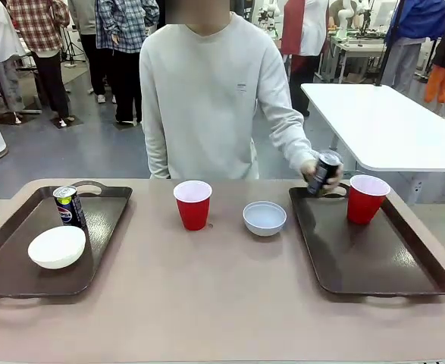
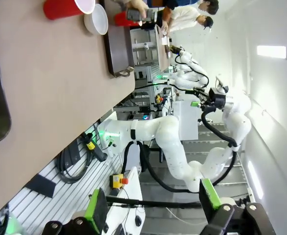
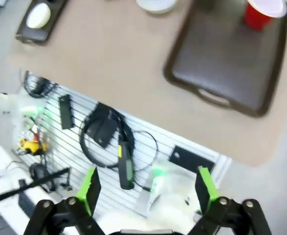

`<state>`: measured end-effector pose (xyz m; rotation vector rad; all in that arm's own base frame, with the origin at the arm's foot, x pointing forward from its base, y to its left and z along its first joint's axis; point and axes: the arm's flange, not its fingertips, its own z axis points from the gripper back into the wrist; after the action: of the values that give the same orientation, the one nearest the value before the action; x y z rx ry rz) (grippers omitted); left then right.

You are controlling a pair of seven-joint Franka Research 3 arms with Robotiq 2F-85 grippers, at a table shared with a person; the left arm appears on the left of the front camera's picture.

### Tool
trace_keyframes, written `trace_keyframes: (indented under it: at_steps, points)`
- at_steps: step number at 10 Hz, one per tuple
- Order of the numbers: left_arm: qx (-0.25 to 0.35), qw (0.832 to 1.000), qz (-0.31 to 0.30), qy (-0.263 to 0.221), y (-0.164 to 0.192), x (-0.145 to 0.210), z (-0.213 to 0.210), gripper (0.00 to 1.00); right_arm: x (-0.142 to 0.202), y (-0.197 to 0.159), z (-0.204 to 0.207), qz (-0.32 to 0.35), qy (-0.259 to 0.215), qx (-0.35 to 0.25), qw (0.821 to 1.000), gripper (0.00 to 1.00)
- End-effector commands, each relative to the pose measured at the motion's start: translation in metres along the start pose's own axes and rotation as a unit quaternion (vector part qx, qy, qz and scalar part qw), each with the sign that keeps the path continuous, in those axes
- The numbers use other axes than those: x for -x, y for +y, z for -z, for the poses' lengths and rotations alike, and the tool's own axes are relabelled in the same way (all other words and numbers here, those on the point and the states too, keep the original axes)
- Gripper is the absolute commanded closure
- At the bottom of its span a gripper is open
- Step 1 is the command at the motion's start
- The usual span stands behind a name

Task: Prepare tableware on both trays.
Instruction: Pick up a Picnic Bowl from the table and place it on a Handle tray.

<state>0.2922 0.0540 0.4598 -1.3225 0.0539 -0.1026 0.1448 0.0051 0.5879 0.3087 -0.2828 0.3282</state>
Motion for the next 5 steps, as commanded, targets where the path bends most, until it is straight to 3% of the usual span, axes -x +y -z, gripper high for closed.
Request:
trace_keyframes:
  at_steps: [1,4,5]
  points:
    - [0.009,1.000,0.014,-0.001,0.000,0.000,-0.001,0.00,0.007,-0.015,0.020,0.024,-0.003,0.007,1.000,0.00]
    - [0.009,1.000,0.014,-0.001,0.000,0.000,-0.001,0.00,0.002,-0.021,0.033,0.036,0.008,0.004,0.999,0.00]
    - [0.009,1.000,0.014,-0.001,0.000,0.000,-0.001,0.00,0.005,-0.021,-0.001,0.020,0.001,0.003,1.000,0.00]
